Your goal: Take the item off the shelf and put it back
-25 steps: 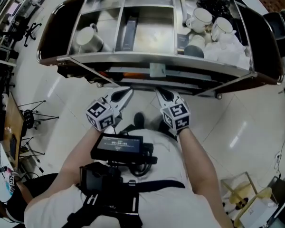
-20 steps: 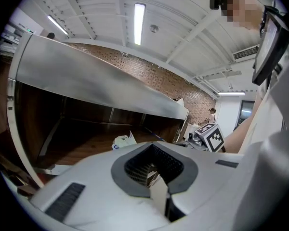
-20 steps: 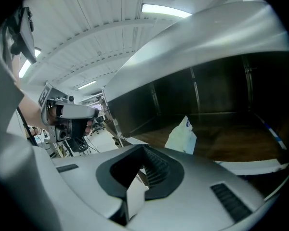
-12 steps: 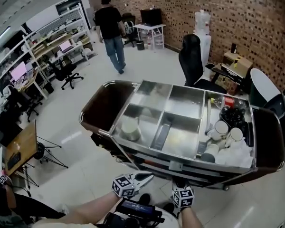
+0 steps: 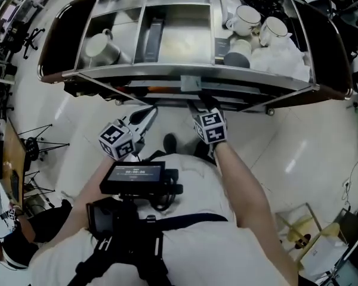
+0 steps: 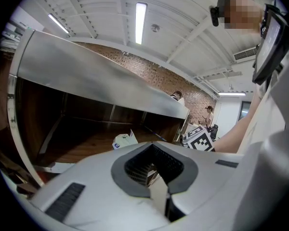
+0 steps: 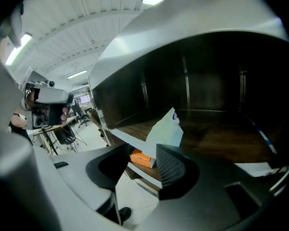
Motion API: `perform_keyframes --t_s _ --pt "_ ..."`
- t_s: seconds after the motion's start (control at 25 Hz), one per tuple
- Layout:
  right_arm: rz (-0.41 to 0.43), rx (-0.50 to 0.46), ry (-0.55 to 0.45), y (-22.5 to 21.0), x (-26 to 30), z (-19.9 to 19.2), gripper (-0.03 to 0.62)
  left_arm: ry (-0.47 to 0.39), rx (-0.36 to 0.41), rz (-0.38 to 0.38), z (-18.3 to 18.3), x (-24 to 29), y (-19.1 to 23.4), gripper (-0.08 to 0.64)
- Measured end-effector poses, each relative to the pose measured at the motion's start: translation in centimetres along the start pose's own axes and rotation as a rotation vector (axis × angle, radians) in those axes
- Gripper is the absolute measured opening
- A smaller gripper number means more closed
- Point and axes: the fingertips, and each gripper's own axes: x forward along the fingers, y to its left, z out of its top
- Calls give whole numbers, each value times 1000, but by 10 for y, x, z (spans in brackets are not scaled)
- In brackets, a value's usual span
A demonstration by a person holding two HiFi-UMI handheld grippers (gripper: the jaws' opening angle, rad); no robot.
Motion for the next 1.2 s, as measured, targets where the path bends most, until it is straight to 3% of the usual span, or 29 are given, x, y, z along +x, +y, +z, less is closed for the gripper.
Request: perform_keyframes --t_s 0.28,0.76,0.8,0.88,0.92,1.2 --pt "-50 -79 74 -27 30 -3 259 6 3 -8 -3 -2 -3 11" --pt "12 -129 161 -31 60 -18 256 3 7 15 -8 -19 -4 11" --pt "6 -140 168 -31 60 -16 212 3 8 17 -9 -20 -4 11" --pt "-16 -150 186 -33 58 -15 57 1 3 27 -9 -22 -4 11" --pt "-24 -150 182 -34 56 -13 20 1 -2 32 -9 -23 -3 11" --pt "-6 -131 102 -24 28 -2 9 -5 15 4 -8 -24 -7 11"
